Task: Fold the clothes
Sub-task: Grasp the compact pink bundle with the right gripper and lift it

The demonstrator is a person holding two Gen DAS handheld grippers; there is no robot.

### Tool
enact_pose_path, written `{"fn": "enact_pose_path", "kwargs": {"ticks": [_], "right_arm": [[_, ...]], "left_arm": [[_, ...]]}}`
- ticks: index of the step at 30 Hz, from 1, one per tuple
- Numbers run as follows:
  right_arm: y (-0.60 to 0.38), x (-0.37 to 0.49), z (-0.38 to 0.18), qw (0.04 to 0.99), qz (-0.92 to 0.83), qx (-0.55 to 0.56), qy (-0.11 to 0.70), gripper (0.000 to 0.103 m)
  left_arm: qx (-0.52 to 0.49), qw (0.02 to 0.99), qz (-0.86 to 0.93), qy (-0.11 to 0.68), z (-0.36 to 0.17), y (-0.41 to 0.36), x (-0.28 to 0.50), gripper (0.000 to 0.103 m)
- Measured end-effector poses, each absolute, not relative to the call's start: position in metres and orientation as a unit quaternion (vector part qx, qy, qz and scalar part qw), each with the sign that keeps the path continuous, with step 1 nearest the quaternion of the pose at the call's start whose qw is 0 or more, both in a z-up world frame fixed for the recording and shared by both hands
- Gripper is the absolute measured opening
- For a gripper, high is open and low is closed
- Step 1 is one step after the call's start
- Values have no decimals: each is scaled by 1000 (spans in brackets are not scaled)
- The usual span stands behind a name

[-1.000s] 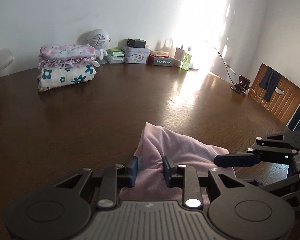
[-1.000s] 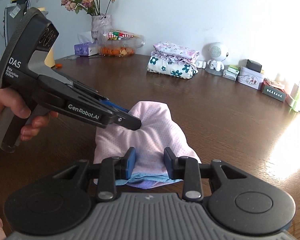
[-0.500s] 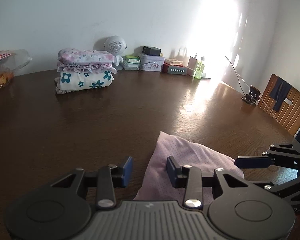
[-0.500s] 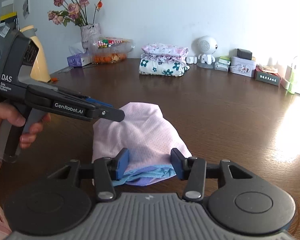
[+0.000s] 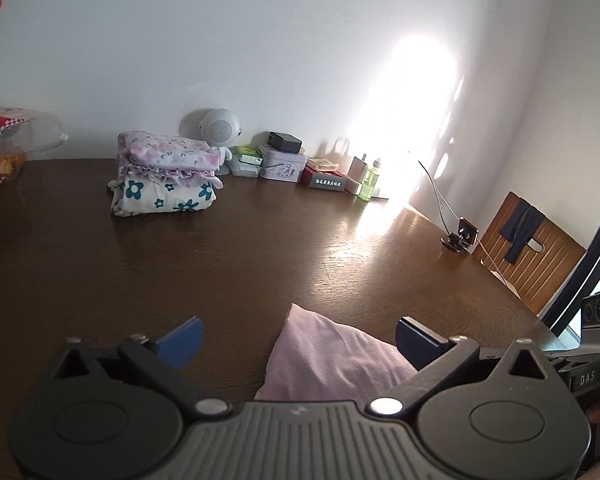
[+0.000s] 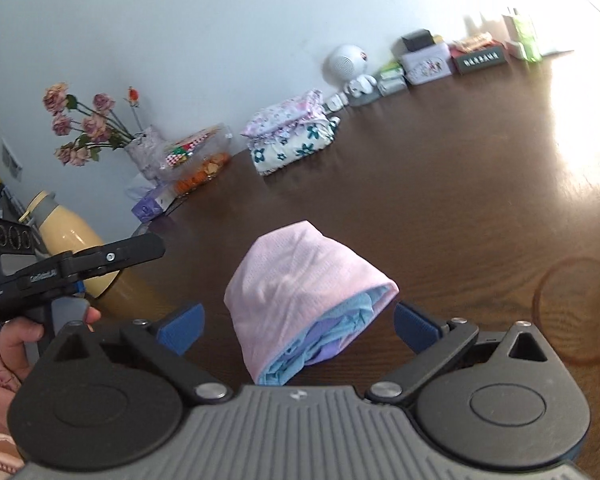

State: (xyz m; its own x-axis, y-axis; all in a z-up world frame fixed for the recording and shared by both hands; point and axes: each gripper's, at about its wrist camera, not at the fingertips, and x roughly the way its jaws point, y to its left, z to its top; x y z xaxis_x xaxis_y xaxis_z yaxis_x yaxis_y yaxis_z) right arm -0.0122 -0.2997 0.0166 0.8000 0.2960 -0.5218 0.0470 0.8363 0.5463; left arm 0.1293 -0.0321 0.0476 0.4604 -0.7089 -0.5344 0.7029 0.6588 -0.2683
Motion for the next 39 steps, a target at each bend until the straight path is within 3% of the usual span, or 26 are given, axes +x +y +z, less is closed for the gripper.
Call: {"fn": "enact_pose_path", "kwargs": {"ticks": [5,9,12,14,16,20,24,30,39], "right_arm": [[-299,-4,2,884,45,330,328,103],[-296,6,-9,863,29,374,338,102],[-292,12,-16,854,16,395,338,95],[-290,13,-20,849,8,411,331,82],[-291,14,-23,845,-6,426,322,73],[-294,16,-33,835,-21,458,304,49],[-295,19,-39,833,-21,468,295,42],[-295,27,-44,832,-15,470,293,33],[-306,37,-46,829,21,464,312,22]], "left_arm": [[23,821,-442,360,34,-57,160,103],[35,786,-462,409,11,-81,196,78],[31,758,-479,441,-6,-90,217,73],[32,742,-488,459,-14,-93,227,66],[32,728,-500,469,-22,-93,233,52],[24,706,-529,471,-26,-93,236,43],[15,695,-545,469,-30,-92,237,40],[-37,683,-546,483,-43,-81,247,22],[-96,693,-529,480,-52,-70,245,14]]}}
